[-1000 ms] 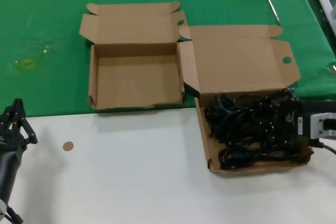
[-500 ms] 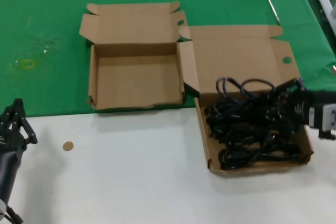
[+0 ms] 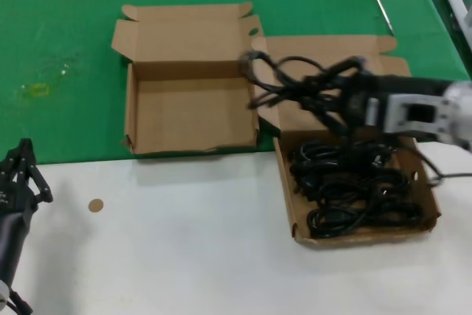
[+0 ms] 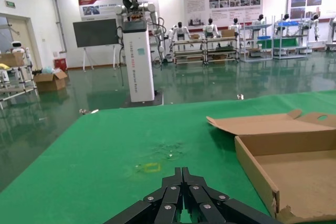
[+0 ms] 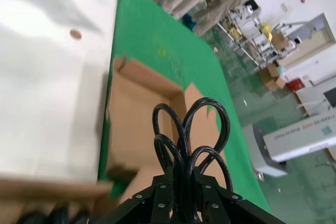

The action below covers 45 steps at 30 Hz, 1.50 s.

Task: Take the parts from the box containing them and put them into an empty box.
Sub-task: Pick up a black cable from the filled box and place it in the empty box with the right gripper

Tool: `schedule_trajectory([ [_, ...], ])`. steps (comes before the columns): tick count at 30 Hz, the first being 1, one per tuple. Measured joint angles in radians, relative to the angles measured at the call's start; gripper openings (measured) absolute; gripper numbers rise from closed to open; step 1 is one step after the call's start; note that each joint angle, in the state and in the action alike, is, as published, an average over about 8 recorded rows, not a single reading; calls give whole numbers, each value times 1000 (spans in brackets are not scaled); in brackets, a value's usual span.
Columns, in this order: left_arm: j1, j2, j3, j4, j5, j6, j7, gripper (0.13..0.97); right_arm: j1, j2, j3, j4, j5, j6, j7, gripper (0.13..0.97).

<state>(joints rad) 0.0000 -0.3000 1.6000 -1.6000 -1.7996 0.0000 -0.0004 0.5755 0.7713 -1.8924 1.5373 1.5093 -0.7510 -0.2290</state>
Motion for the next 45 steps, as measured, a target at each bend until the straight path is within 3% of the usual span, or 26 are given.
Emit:
schedule_trajectory([
  [9, 0, 0, 0, 0, 0, 0, 0, 152, 125, -171, -110, -63, -134, 20, 62, 207],
  [18, 0, 0, 0, 0, 0, 0, 0, 152, 209, -317, -188, -173, -202, 43, 33, 207],
  [36, 0, 0, 0, 0, 0, 0, 0, 152, 337, -485, -228, -518, -157, 93, -217, 206],
  [45, 0, 0, 0, 0, 0, 0, 0, 152, 355, -524, -218, -594, -123, 107, -276, 206],
])
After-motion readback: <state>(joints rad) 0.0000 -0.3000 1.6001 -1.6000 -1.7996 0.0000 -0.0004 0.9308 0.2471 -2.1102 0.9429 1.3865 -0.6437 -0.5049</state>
